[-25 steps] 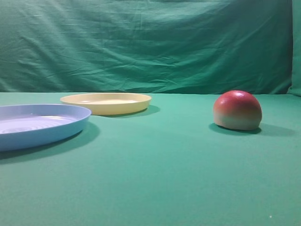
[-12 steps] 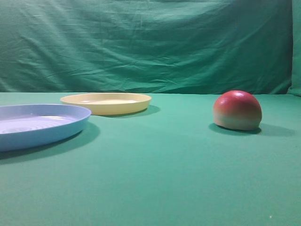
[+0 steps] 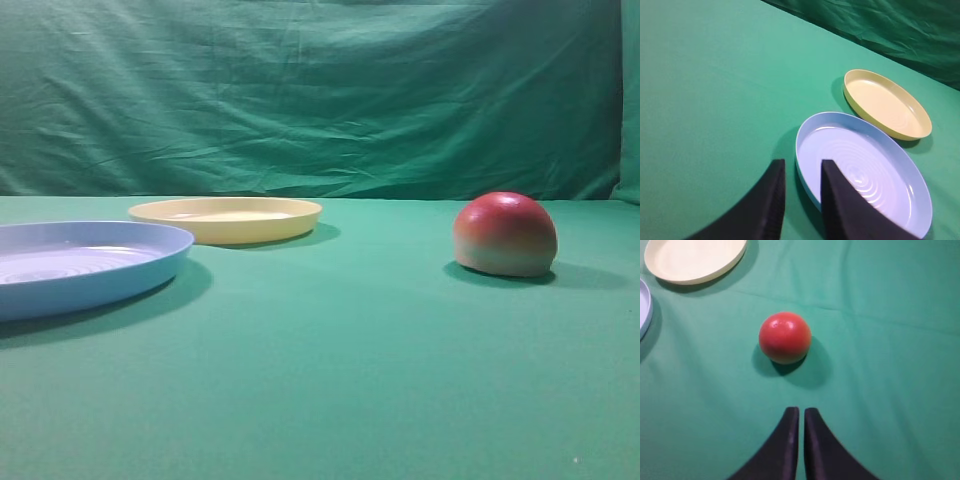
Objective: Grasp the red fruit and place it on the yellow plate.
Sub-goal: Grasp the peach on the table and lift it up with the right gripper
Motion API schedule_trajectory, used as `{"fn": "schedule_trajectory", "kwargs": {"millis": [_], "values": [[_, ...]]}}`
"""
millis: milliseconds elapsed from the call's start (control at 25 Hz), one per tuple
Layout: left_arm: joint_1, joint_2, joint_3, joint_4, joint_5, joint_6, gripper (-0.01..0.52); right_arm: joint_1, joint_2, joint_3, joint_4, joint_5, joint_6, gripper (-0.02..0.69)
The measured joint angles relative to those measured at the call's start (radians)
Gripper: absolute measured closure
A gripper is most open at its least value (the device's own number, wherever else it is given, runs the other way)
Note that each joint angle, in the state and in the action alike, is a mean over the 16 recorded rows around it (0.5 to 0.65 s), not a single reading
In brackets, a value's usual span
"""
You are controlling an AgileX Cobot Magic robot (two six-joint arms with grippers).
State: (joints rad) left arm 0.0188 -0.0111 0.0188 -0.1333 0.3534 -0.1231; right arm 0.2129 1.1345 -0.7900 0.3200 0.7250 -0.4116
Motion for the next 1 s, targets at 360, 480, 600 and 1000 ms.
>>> {"fn": "schedule_trajectory", "kwargs": {"millis": [360,480,600,1000], "values": [[0.0,0.0,0.0,0.0,0.0,0.0,0.357,0.126,0.271,-0.153,-0.116,-0.008,0.046,0.533],[0.0,0.0,0.0,0.0,0.0,0.0,0.357,0.143,0.337,-0.181,-0.136,-0.019,0.057,0.416],[0.0,0.0,0.0,0.0,0.0,0.0,0.357,0.149,0.391,-0.199,-0.141,-0.035,0.057,0.295],[0.0,0.0,0.0,0.0,0.0,0.0,0.357,0.157,0.554,-0.217,-0.132,-0.139,0.053,0.024]]}}
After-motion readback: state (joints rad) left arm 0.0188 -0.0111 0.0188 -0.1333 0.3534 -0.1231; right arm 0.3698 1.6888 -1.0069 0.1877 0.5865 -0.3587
